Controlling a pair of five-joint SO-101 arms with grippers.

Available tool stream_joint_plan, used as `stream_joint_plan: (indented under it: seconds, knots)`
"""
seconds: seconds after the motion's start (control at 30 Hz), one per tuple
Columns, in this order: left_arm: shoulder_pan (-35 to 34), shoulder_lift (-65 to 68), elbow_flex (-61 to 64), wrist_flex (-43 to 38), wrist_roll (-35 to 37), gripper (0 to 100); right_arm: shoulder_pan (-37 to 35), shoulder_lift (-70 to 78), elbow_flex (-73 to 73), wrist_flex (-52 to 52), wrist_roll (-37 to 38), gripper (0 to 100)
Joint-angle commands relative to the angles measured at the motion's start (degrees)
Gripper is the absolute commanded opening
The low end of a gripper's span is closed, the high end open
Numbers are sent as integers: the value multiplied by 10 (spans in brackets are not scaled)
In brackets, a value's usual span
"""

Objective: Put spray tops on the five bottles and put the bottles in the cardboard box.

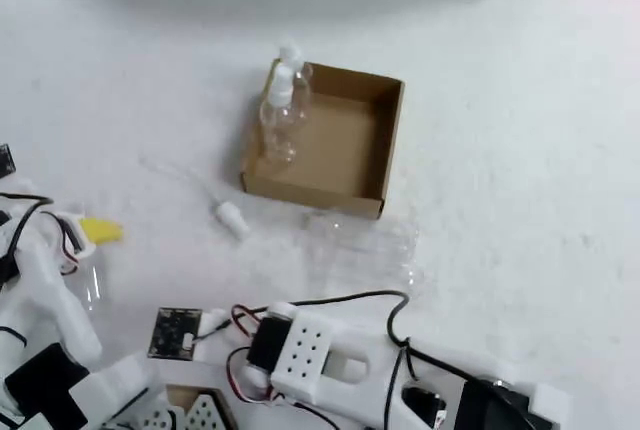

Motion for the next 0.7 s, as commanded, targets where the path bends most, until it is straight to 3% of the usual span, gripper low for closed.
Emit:
stream_joint_plan:
  seconds: [0.0, 0.67]
  knots:
    - [2, -2, -23, -11, 4, 381, -4, -10, -20, -19, 18, 144]
    - [10, -2, -22, -10, 3, 381, 44, -9, -26, -19, 38, 142]
